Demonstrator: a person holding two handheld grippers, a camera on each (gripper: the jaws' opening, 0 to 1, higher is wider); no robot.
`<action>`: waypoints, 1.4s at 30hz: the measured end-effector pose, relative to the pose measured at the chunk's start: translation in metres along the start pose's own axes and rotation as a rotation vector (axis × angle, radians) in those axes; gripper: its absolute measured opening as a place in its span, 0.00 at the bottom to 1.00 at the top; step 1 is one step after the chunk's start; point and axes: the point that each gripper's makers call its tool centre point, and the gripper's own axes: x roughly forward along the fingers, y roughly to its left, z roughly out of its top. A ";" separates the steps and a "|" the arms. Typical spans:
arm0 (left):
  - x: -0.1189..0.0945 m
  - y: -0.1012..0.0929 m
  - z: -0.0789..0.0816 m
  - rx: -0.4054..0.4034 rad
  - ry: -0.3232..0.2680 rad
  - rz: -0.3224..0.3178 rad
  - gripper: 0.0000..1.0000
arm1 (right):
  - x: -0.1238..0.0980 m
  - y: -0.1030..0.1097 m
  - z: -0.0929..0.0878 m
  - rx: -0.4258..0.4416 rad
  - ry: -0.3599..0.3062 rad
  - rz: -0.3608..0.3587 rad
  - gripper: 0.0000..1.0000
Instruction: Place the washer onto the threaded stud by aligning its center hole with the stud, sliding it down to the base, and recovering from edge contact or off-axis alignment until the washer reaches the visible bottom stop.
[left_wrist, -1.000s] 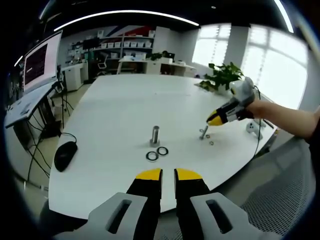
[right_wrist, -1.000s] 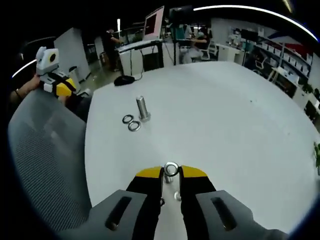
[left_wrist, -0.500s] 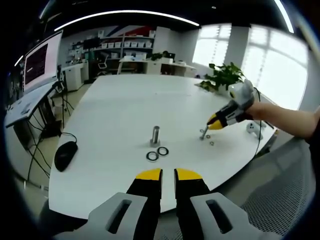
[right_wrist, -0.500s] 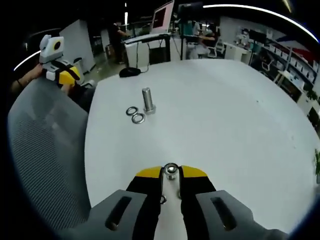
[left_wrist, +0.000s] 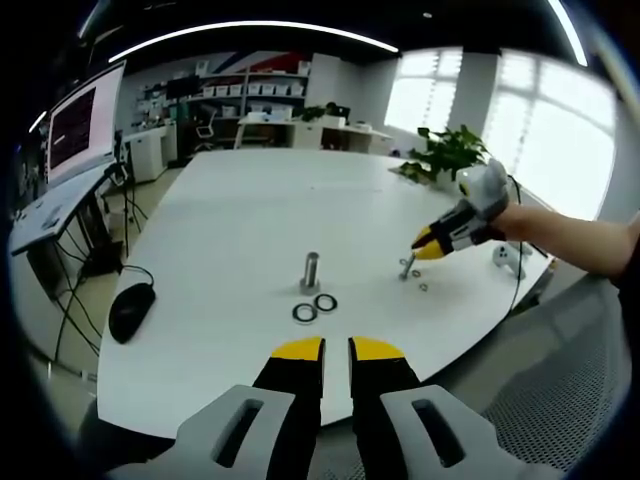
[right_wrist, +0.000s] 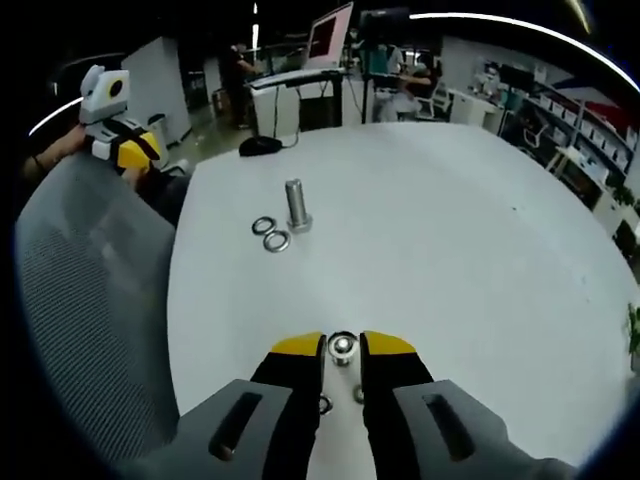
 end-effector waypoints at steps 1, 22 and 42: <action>0.000 0.000 0.000 0.000 0.000 0.000 0.07 | -0.001 -0.002 0.003 0.028 -0.022 -0.006 0.15; 0.000 0.000 0.000 0.001 0.000 0.000 0.07 | 0.006 0.000 0.005 0.076 -0.045 -0.015 0.04; 0.001 0.000 -0.001 0.002 0.004 -0.001 0.07 | 0.009 -0.001 0.007 0.067 -0.056 -0.010 0.05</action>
